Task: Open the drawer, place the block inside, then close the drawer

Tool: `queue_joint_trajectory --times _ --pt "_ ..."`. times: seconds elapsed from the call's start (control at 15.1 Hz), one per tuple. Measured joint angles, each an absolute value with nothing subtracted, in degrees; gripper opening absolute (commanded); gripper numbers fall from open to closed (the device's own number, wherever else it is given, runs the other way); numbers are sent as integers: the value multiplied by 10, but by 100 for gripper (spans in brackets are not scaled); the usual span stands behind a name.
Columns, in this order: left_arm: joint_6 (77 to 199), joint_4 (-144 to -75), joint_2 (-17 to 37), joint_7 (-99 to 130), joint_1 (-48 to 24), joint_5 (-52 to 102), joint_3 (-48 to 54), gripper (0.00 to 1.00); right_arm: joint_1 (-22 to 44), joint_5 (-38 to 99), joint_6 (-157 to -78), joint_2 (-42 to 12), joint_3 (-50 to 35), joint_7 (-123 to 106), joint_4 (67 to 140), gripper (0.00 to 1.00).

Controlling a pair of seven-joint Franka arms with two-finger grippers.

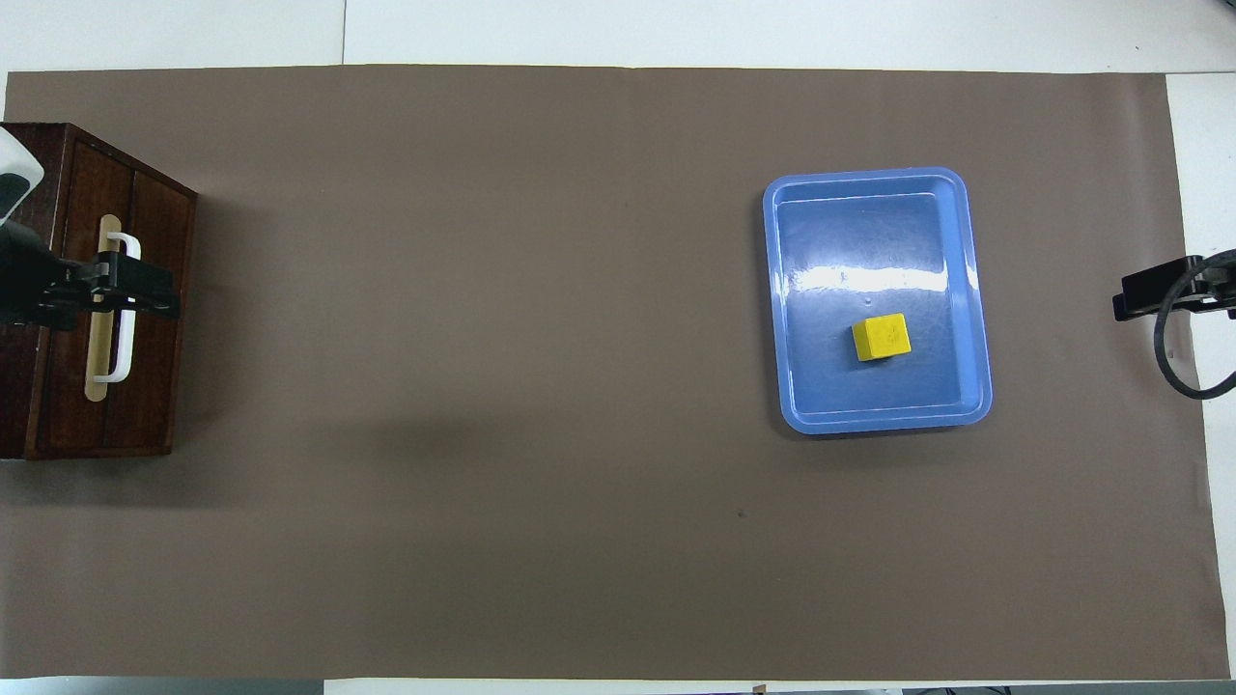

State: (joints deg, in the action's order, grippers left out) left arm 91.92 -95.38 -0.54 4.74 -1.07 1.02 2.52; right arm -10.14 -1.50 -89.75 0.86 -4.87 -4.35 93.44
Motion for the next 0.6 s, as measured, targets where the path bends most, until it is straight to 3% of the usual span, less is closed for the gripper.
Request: queue_joint_trajectory --times 0.6 --pt "924 -954 -7 47 -11 10 26 100 -104 -15 -901 9 -48 -44 933 100"
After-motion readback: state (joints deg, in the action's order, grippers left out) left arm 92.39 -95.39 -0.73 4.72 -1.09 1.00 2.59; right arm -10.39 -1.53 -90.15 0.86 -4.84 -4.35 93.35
